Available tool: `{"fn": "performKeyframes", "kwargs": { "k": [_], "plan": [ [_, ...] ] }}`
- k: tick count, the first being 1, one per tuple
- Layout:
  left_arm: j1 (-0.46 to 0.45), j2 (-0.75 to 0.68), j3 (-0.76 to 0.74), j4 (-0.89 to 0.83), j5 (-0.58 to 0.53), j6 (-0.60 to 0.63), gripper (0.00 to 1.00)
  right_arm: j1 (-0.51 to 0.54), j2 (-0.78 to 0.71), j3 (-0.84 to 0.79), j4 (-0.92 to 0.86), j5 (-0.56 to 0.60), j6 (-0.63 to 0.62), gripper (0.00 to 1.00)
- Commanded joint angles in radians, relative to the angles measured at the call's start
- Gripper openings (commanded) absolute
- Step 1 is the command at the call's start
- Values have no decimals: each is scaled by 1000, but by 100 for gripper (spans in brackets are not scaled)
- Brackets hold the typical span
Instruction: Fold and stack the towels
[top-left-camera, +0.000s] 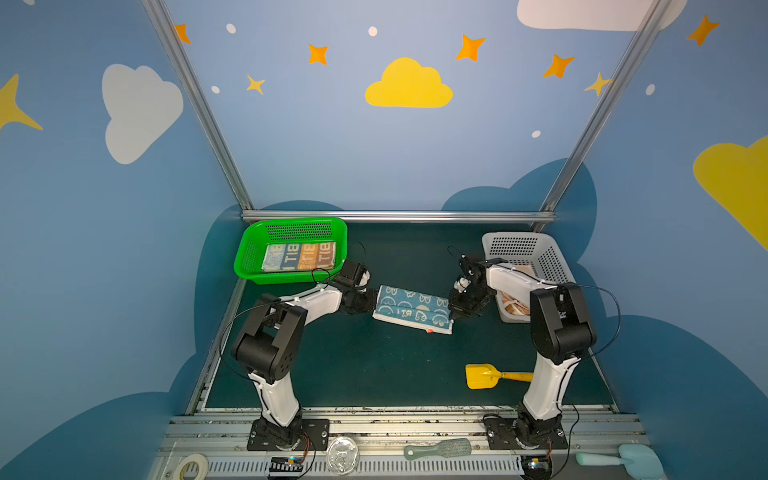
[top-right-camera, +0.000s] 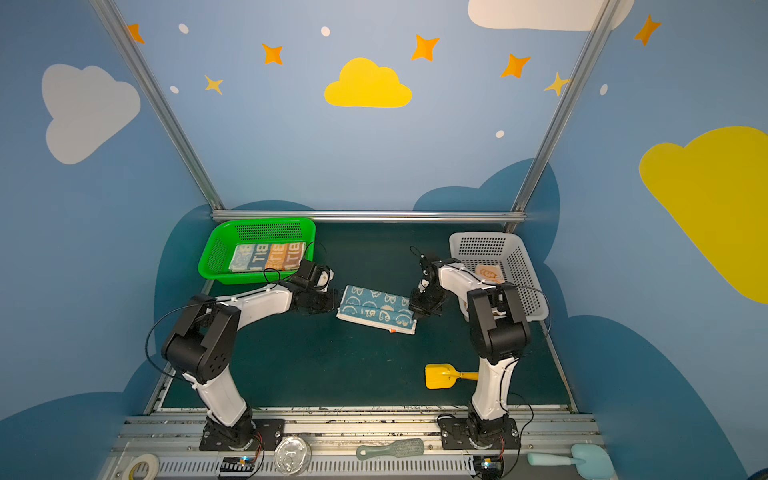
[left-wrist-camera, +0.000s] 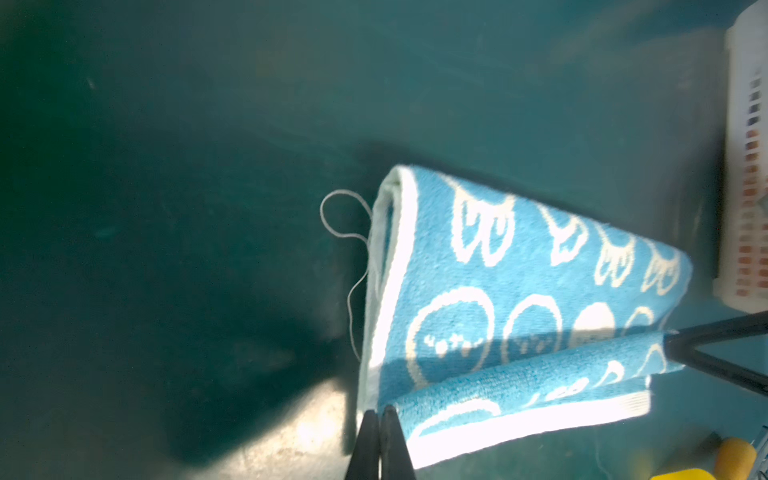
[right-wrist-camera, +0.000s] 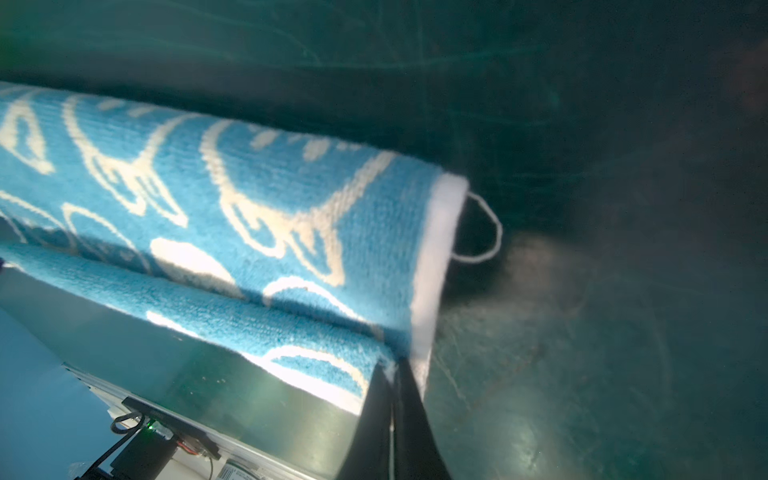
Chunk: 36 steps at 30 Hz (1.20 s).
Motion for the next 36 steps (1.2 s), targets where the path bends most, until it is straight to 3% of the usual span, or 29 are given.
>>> {"fn": "performKeyframes", "kwargs": {
  "k": [1, 10, 22, 36],
  "plan": [
    [0, 10, -2, 5, -16, -1, 3, 0, 9, -18, 12, 29, 10, 0],
    [-2, -3, 11, -11, -22, 1, 3, 1, -4, -13, 4, 30, 5, 0],
    [-4, -106, 5, -28, -36, -6, 3, 7, -136, -2, -56, 49, -9, 0],
    [-13, -12, -19, 18, -8, -14, 3, 23, -56, -111, 48, 12, 11, 0]
  ]
}}
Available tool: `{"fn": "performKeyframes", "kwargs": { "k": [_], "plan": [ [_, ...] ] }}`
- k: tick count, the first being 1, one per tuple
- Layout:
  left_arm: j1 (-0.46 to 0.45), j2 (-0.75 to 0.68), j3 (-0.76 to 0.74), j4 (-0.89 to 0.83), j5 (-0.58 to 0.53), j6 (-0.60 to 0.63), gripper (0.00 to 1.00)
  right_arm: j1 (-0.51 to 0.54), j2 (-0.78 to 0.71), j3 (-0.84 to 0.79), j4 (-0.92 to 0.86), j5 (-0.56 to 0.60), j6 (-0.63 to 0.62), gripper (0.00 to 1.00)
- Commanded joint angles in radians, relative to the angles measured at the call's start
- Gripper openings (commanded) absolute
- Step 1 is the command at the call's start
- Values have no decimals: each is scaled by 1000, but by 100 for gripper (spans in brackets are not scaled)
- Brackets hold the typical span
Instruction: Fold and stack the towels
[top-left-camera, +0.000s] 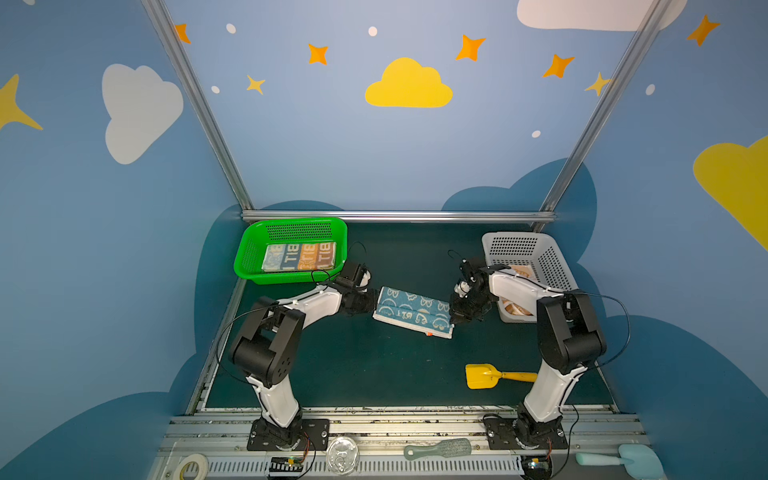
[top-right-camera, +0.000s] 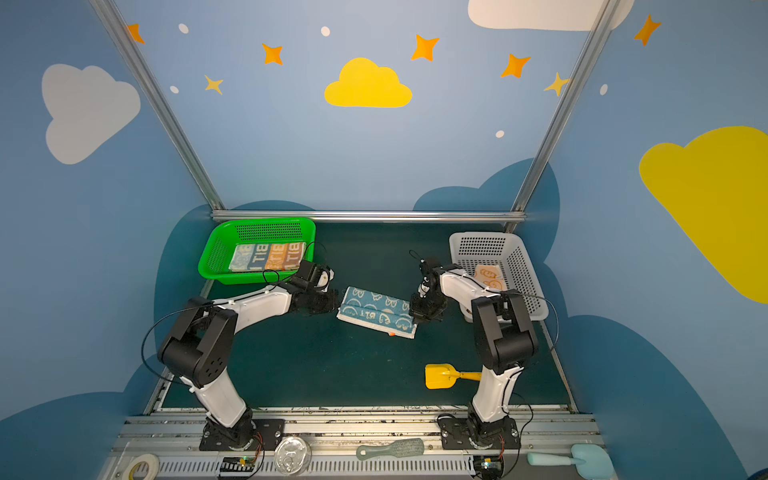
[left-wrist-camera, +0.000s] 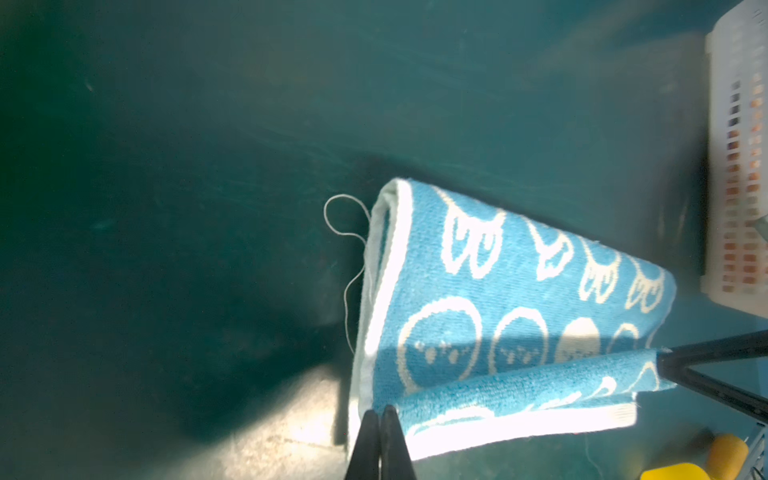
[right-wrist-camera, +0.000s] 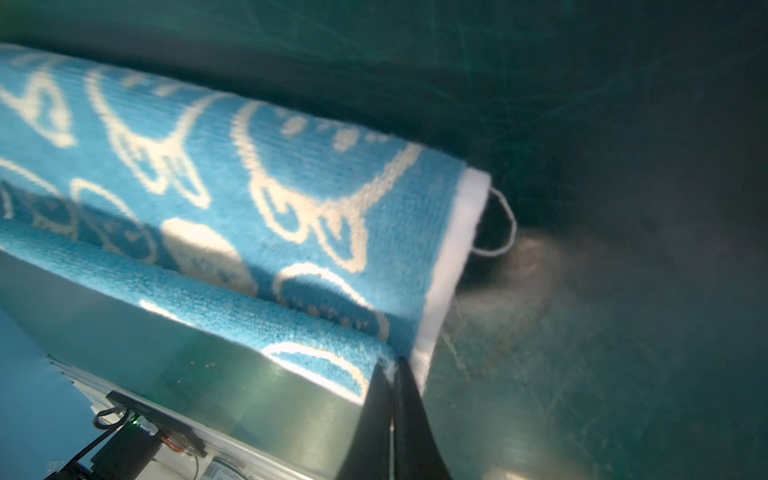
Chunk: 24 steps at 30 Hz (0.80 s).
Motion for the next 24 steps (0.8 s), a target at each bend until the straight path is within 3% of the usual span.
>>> {"fn": "performKeyframes", "kwargs": {
  "k": [1, 6, 8, 12, 19, 24],
  "plan": [
    [-1, 9, -8, 9, -1, -3, 3, 3, 22, -10, 8, 2, 9, 1],
    [-6, -9, 2, -6, 0, 2, 15, 11, -1, 6, -9, 3, 8, 23],
    [-8, -28, 12, -17, 1, 7, 34, 14, -27, 11, -23, 7, 5, 36],
    [-16, -81, 30, -29, -2, 7, 59, 16, -91, 26, -58, 15, 1, 54],
    [-60, -89, 107, -19, 55, -37, 80, 8, -132, 57, -43, -79, 34, 79],
    [-101, -28, 122, 24, 102, -93, 89, 14, -116, 10, 38, -174, 95, 86]
  ]
}}
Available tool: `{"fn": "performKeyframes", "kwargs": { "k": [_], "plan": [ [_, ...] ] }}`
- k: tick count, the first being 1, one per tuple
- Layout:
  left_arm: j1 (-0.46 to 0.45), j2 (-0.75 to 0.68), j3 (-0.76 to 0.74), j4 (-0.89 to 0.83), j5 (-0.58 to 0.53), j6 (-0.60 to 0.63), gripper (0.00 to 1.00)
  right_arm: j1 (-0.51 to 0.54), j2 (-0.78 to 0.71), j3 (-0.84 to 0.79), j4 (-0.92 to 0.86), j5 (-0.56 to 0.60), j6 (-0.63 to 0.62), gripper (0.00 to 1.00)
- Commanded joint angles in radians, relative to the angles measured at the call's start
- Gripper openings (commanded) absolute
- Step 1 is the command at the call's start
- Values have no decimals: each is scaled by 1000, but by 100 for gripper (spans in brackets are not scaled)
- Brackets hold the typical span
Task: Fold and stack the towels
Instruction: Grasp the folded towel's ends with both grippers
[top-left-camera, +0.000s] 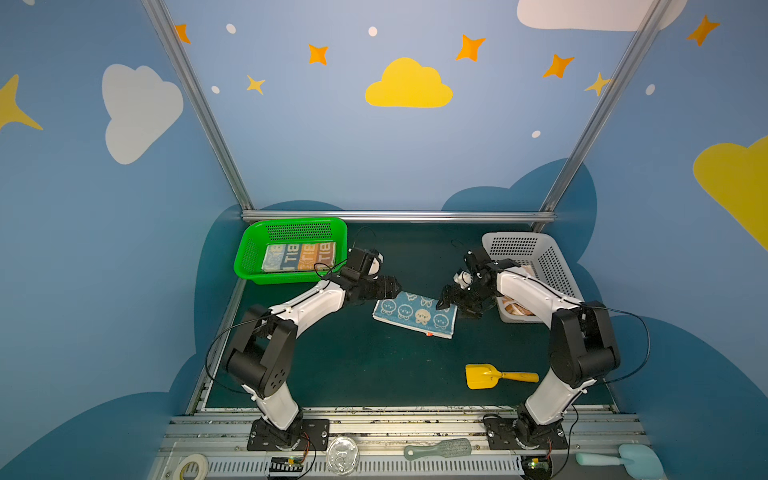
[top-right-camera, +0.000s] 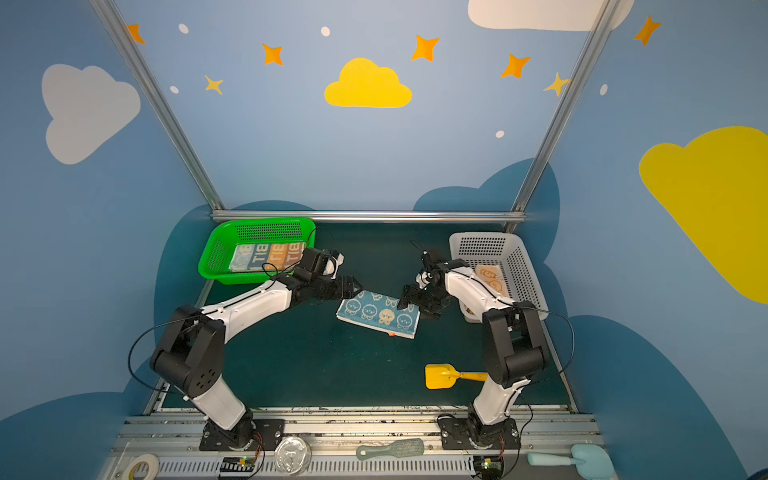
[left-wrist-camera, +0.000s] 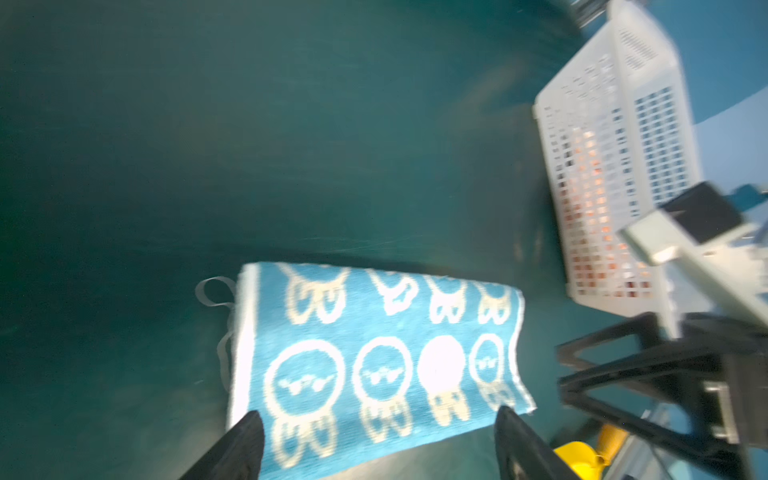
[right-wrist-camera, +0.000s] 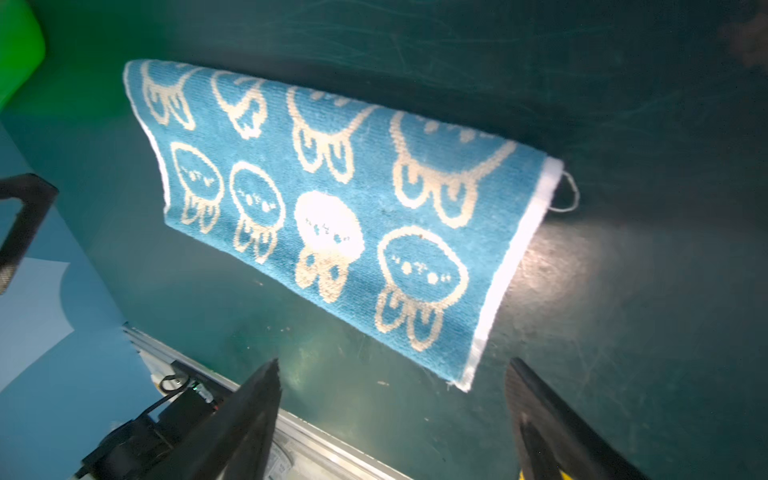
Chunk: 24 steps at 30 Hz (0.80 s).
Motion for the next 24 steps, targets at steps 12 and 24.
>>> {"fn": "performKeyframes", "kwargs": {
  "k": [12, 24],
  "plan": [
    [-40, 125, -141, 97, 54, -80, 95, 17, 101, -156, 166, -125, 83, 87],
    [-95, 51, -174, 64, -8, -131, 98, 10, 315, 132, 5, -7, -7, 88]
  ]
}}
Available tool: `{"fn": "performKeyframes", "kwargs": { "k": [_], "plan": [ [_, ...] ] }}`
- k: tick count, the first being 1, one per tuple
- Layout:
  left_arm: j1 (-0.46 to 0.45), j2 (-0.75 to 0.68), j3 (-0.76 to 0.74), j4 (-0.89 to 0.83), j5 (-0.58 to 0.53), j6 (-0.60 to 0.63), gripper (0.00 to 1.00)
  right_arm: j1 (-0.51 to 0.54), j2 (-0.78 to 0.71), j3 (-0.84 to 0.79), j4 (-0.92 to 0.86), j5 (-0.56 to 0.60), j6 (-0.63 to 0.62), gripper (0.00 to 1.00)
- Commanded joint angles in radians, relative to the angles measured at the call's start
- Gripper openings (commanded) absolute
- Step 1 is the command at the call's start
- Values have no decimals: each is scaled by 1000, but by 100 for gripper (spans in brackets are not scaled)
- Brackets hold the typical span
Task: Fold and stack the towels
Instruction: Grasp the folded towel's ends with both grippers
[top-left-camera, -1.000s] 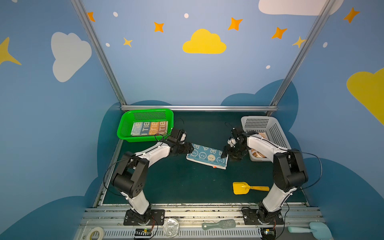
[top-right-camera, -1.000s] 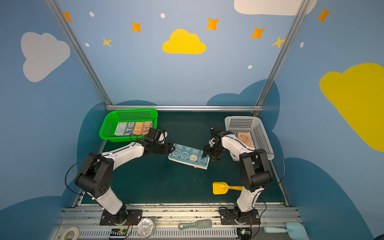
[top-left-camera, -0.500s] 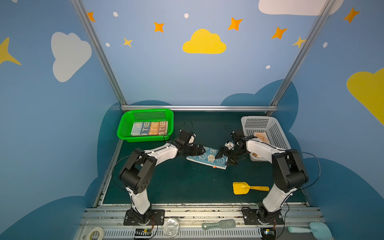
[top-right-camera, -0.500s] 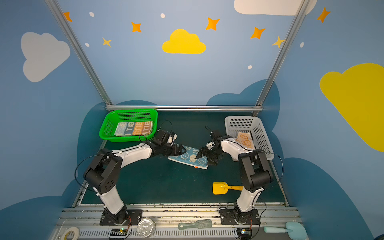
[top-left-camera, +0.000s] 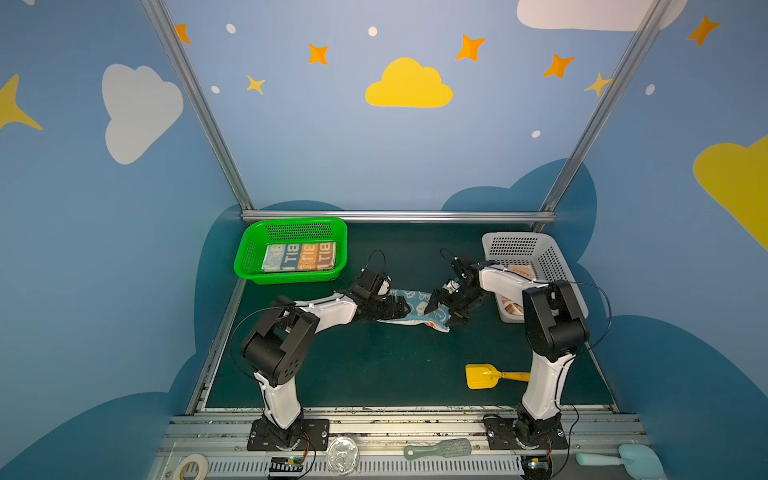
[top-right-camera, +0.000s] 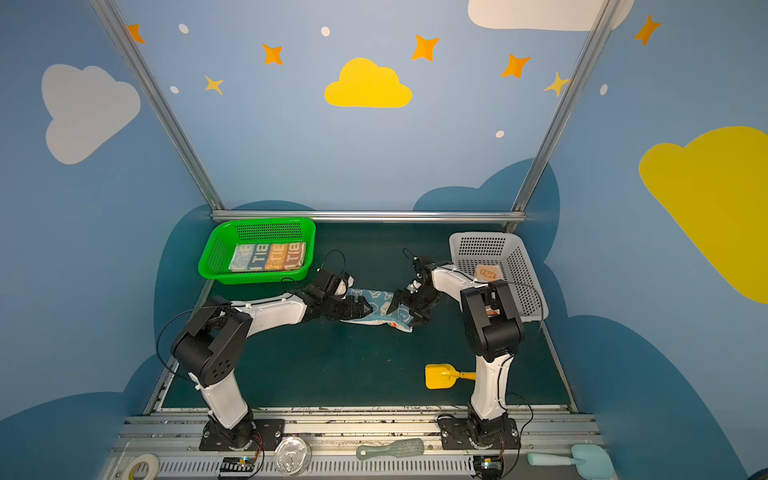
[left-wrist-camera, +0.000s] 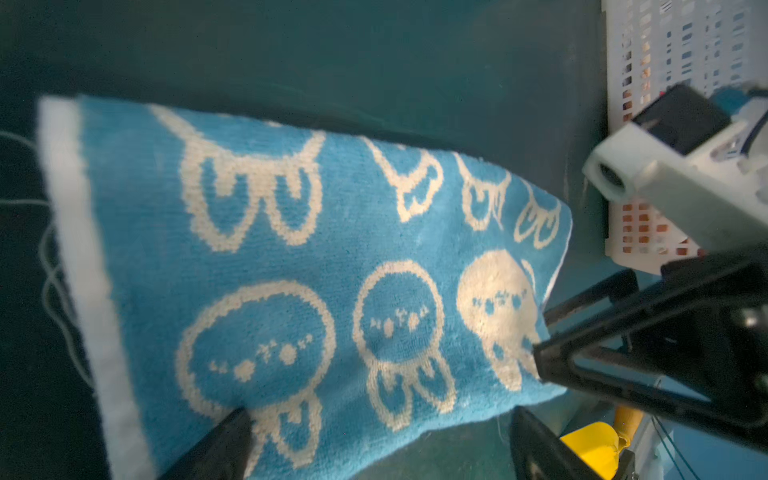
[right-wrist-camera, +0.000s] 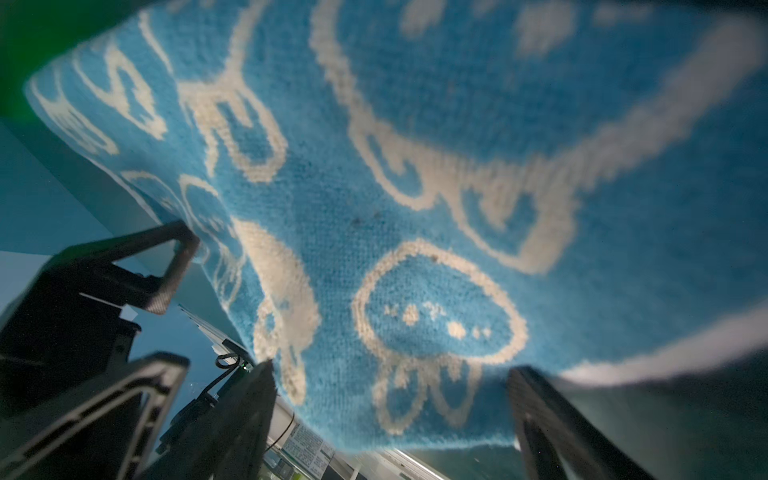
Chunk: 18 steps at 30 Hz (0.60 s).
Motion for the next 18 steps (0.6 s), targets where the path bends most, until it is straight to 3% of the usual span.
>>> {"fn": "performKeyframes", "kwargs": {
  "k": [1, 8, 13, 18],
  "plan": [
    [-18, -61, -20, -103, -52, -15, 100, -2, 55, 46, -17, 98, -65, 88],
    [-10, -120, 61, -252, -254, 86, 100, -17, -100, 65, -82, 123, -115, 92],
    [12, -33, 167, -360, -251, 104, 100, -62, -84, 116, -165, 210, -155, 92],
    [35, -43, 139, -360, -234, 101, 100, -65, -34, 144, -180, 234, -170, 92]
  ]
}}
